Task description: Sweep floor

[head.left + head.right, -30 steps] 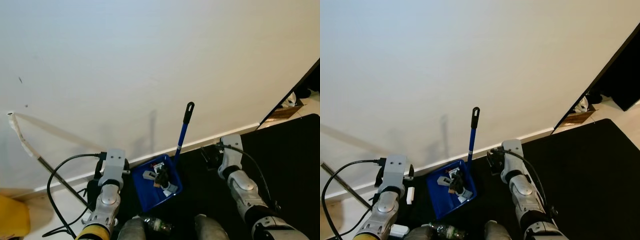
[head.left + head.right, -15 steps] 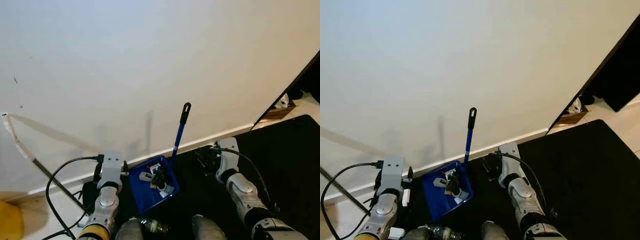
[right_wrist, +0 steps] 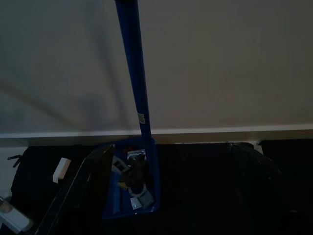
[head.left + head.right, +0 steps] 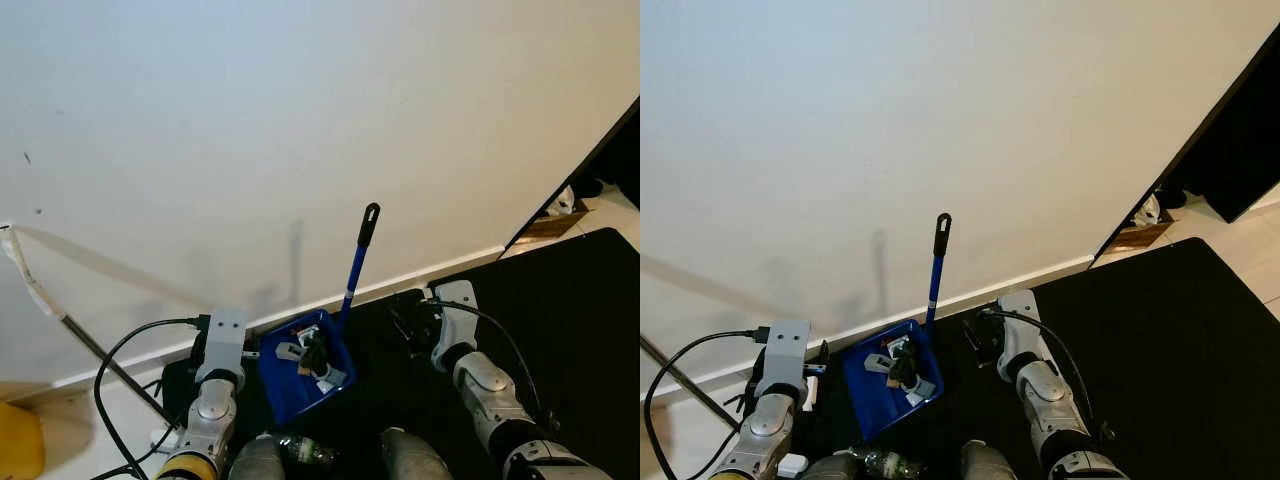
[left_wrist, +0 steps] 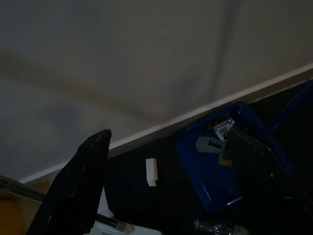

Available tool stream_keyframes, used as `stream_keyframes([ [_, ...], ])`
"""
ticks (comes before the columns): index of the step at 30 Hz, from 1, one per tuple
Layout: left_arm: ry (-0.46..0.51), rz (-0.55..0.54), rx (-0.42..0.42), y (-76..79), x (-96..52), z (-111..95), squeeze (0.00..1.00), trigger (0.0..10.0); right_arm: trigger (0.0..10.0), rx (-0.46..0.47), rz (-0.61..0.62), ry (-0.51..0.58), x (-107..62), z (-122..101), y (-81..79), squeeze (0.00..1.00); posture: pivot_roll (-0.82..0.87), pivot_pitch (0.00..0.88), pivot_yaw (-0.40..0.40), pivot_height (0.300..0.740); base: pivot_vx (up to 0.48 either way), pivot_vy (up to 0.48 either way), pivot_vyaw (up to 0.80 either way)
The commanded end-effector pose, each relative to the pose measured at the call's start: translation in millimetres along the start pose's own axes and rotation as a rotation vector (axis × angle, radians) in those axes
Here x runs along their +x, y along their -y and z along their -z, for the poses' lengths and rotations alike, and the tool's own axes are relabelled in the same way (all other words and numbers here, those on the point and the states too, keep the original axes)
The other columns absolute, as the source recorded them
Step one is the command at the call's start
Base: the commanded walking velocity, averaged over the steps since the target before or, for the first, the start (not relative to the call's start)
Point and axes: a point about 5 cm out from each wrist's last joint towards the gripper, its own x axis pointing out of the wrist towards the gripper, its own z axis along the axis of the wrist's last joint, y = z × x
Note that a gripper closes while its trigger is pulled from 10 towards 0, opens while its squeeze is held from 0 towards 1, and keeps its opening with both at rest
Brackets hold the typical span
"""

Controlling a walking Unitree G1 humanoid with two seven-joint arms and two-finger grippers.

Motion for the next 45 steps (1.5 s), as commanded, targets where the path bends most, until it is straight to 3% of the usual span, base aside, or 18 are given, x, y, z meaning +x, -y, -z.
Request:
stream_keyframes([
  [1, -0.019, 0.001, -0.011, 1.3, -2.3, 5.0, 0.0, 10.0, 10.0, 0.017, 0.007, -0.015, -2.2, 4.6, 0.2, 0.0, 0.0, 0.085, -0.051, 0.74, 0.0, 0.0, 0.0],
  [10, -0.047, 0.018, -0.004, -5.9, 2.2, 6.1, 0.0, 10.0, 10.0, 0.032, 0.034, 0.013, 1.7, 0.3, -4.4, 0.0, -0.02, 0.056, 0.021, 0.74, 0.0, 0.0, 0.0],
  [14, -0.049, 0.061, 0.018, -4.3, 4.4, 4.3, 0.0, 10.0, 10.0, 0.037, 0.043, 0.017, 3.3, -1.4, -4.9, 0.0, -0.02, 0.069, 0.017, 0.74, 0.0, 0.0, 0.0],
  [34, -0.028, 0.068, 0.034, -0.5, 9.6, -3.5, 0.0, 10.0, 10.0, 0.031, 0.037, 0.018, 7.2, -7.8, -1.1, 0.0, -0.01, 0.083, 0.012, 0.74, 0.0, 0.0, 0.0],
  [45, -0.025, 0.069, 0.033, 1.7, 10.9, -5.3, 0.0, 10.0, 10.0, 0.027, 0.038, 0.012, 7.9, -8.8, 0.8, 0.0, -0.01, 0.085, 0.002, 0.74, 0.0, -0.455, 0.0],
])
